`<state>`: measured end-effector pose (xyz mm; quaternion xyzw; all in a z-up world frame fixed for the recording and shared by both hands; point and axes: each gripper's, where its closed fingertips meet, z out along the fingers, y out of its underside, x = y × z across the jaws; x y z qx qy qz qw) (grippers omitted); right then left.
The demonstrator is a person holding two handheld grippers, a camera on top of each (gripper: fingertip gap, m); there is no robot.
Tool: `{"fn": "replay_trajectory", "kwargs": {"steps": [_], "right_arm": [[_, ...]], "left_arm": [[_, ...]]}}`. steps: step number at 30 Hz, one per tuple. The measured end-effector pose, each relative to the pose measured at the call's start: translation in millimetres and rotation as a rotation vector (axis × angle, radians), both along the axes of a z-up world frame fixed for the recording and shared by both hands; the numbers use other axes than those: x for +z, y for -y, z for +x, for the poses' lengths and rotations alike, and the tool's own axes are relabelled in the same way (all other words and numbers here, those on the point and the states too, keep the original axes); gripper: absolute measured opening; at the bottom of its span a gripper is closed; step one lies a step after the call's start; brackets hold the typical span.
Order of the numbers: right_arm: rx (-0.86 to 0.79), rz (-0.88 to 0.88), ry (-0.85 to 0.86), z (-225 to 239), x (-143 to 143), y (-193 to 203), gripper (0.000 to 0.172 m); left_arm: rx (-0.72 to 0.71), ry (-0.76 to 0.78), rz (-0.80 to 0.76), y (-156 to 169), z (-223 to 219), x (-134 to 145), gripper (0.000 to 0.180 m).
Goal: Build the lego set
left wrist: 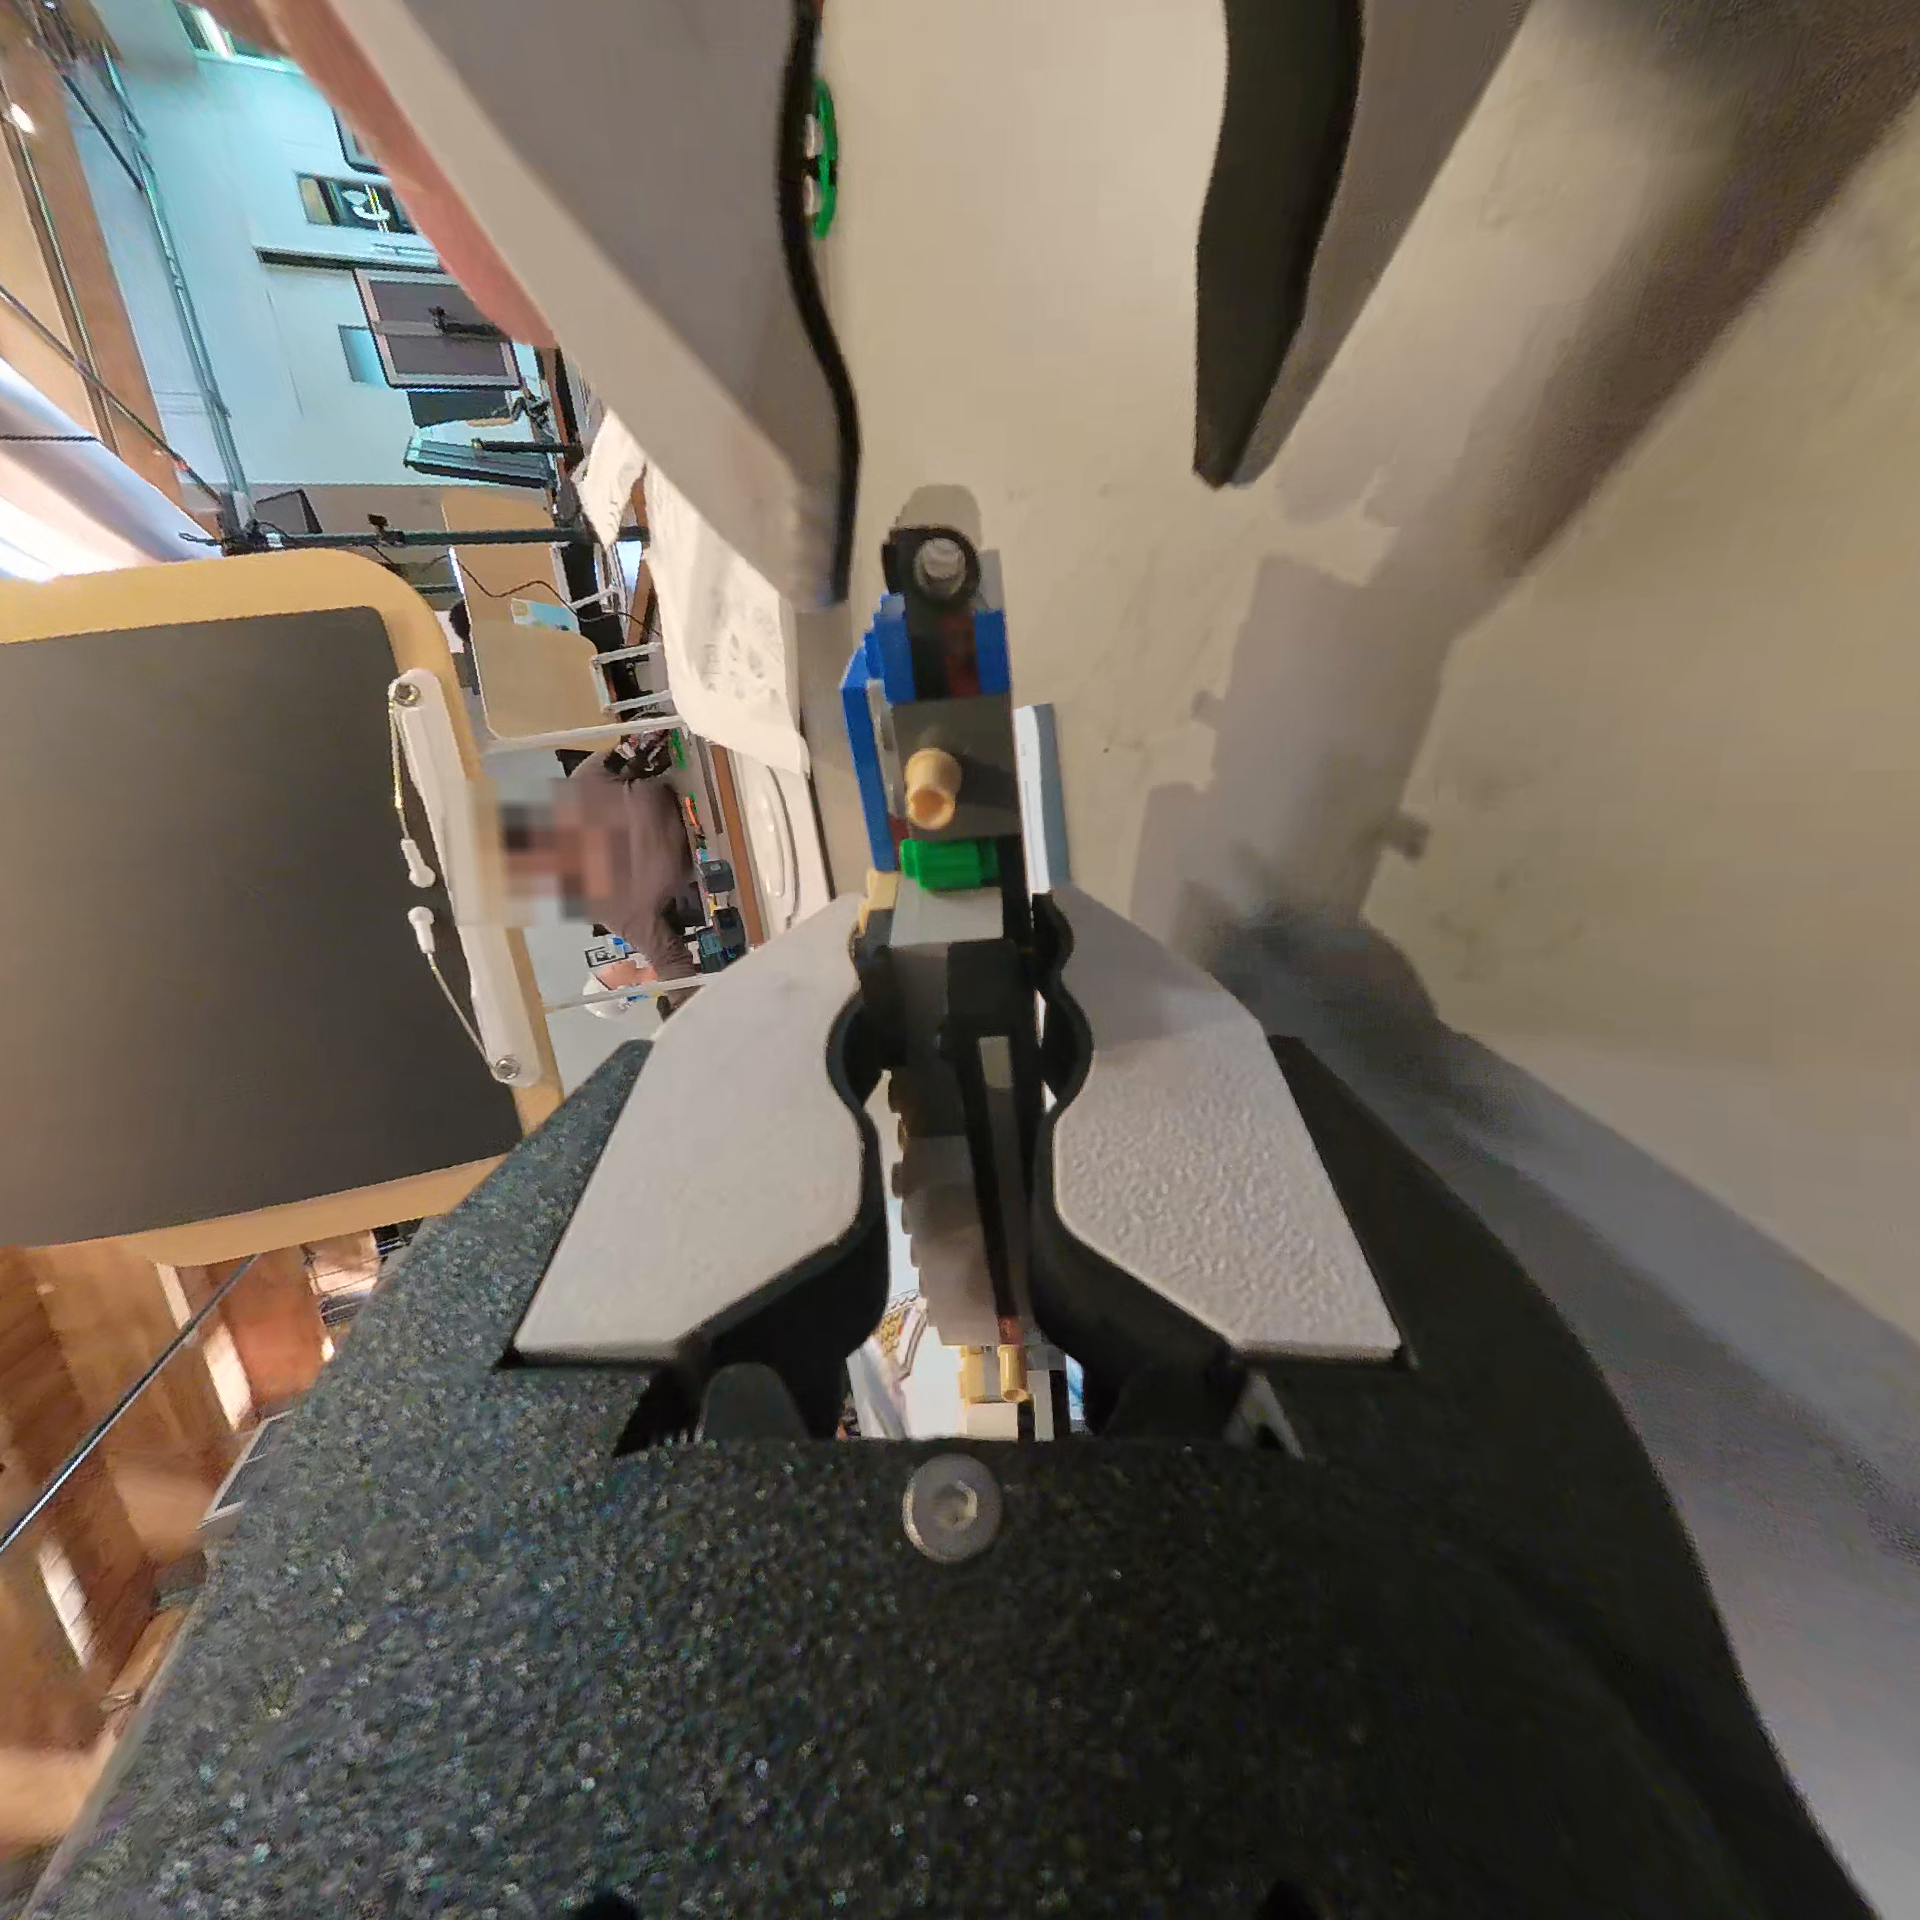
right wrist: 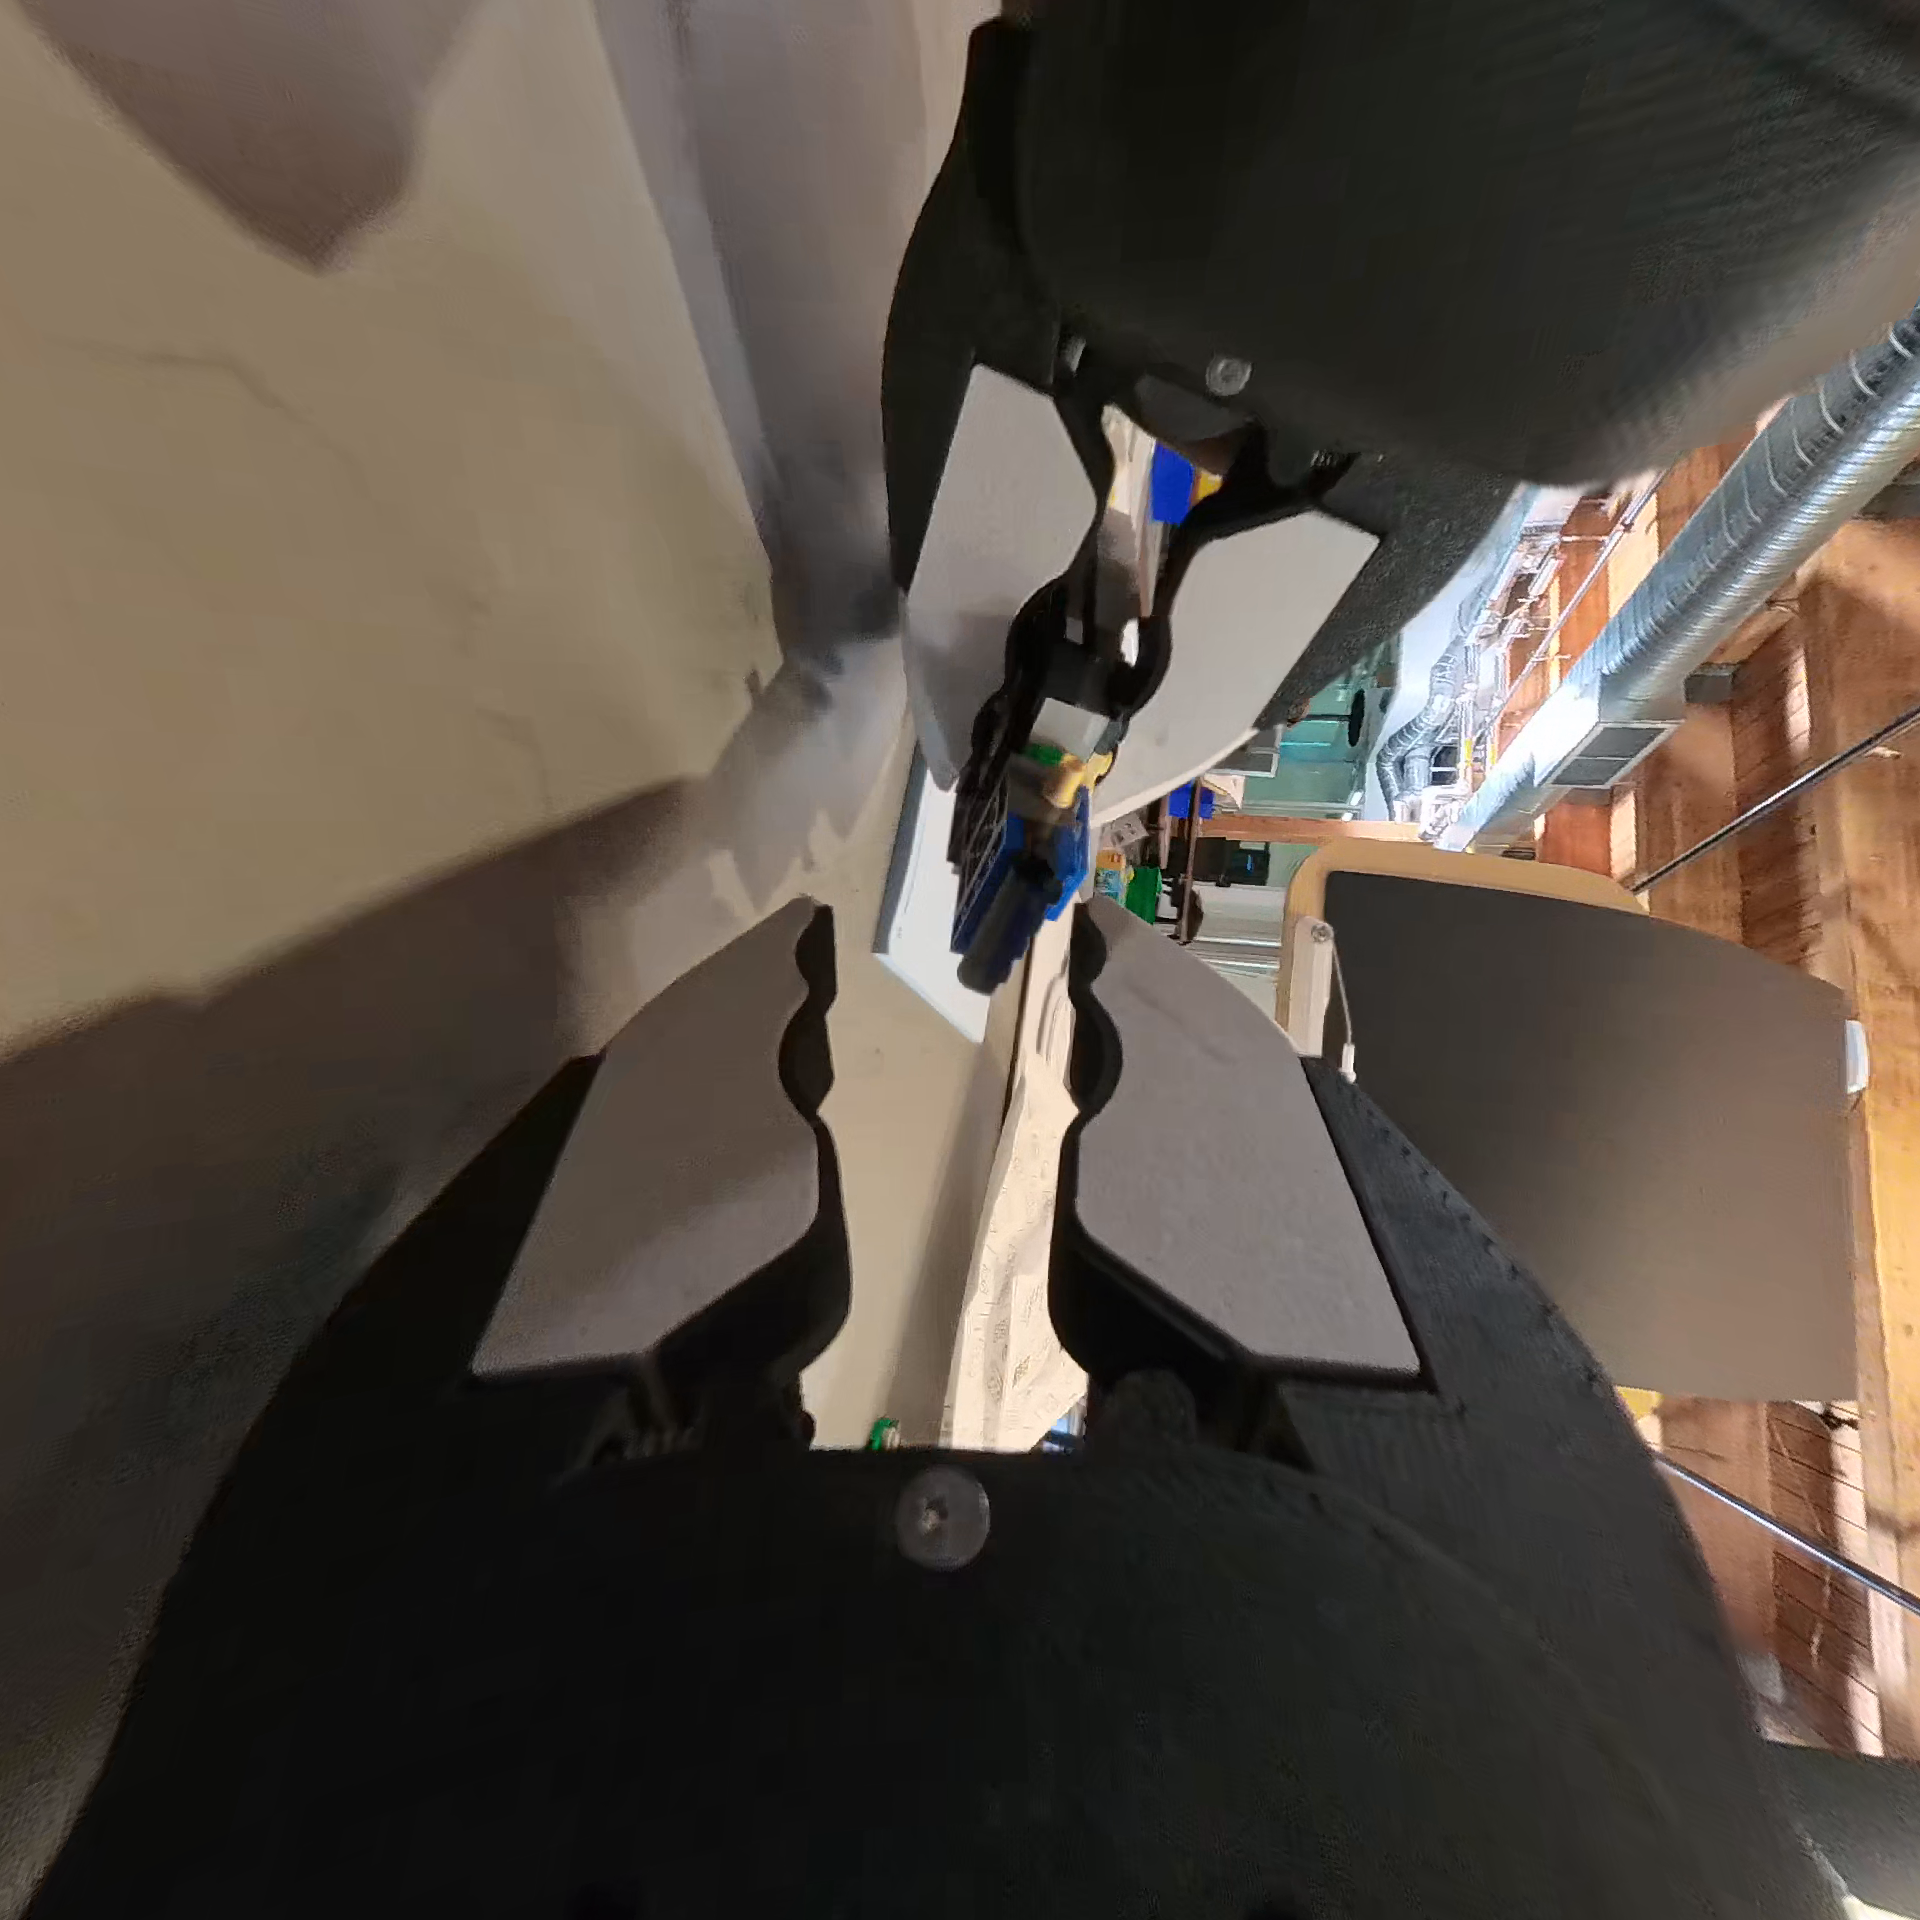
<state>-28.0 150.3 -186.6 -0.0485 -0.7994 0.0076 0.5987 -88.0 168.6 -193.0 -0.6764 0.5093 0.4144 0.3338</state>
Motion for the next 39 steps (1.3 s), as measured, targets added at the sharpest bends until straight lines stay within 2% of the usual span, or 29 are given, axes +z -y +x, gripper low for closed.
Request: {"fn": "replay_trajectory", "kwargs": {"steps": [11, 20, 29, 34, 39], "right_arm": [[0.022, 0.038, -0.060, -7.2, -6.8, 1.3, 0.021], [0.043, 0.041, -0.053, -7.4, -9.6, 3.2, 0.016], [0.040, 0.037, 0.016, -5.0, -15.0, 2.2, 0.016], [0.004, -0.003, 0.113, -0.6, -22.3, -4.0, 0.017], [-0.054, -0.066, 0.212, 9.6, -29.7, -13.9, 0.021]], "left_arm": [[0.028, -0.007, -0.023, 7.6, 2.1, -11.5, 0.027], [0.061, 0.061, -0.078, 23.2, 5.1, -15.3, 0.047], [0.013, 0.258, -0.207, 43.8, 16.5, -16.7, 0.054], [-0.012, 0.379, -0.267, 53.0, 20.0, -16.0, 0.068], [-0.101, 0.576, -0.276, 57.0, 34.7, -11.2, 0.075]]}}
